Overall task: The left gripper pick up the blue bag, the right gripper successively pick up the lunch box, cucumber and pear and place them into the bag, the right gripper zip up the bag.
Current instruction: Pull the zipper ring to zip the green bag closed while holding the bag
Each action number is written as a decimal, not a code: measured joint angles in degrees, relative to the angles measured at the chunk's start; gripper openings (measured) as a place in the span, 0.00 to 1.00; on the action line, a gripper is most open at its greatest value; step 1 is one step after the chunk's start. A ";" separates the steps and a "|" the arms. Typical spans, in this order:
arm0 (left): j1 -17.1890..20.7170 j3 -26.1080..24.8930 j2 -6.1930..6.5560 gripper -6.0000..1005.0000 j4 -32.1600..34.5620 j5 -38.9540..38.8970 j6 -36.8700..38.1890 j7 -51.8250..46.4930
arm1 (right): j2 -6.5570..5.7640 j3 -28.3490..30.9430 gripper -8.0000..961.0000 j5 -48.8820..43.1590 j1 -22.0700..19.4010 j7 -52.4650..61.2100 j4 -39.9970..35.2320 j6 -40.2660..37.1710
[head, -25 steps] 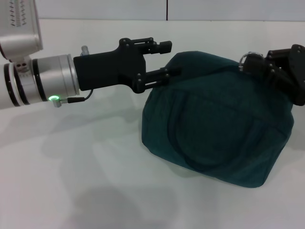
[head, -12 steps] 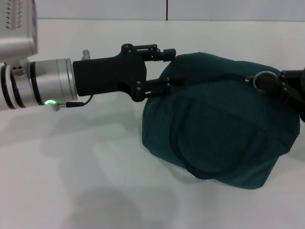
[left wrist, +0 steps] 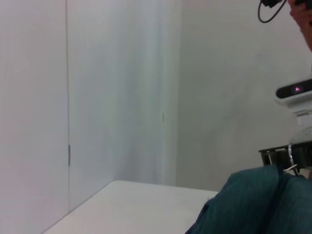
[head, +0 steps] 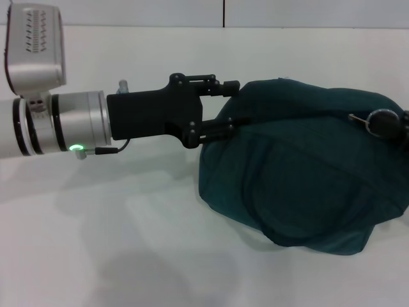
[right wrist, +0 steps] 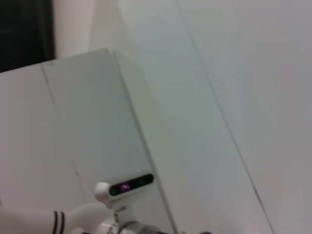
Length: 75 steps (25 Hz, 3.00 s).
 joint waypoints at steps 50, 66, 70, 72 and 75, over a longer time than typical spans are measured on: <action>0.67 2.94 -0.46 0.49 2.45 1.12 4.95 -3.11 | -2.94 4.40 0.01 -7.63 1.75 1.37 3.23 3.61; -0.73 4.44 -0.17 0.27 -0.65 1.32 1.34 1.61 | -2.93 4.93 0.01 -7.46 1.83 1.46 3.37 3.60; -0.45 4.39 -0.28 0.17 -0.70 0.96 1.31 3.33 | -2.93 4.93 0.01 -7.24 1.85 1.64 3.28 3.51; -0.42 4.34 -0.33 0.12 -0.77 0.93 1.29 3.75 | -2.93 4.93 0.02 -7.19 1.88 1.66 3.26 3.21; -0.55 4.12 -0.38 0.07 -1.10 0.66 1.29 3.81 | -2.93 4.93 0.02 -7.01 1.93 1.71 3.23 2.77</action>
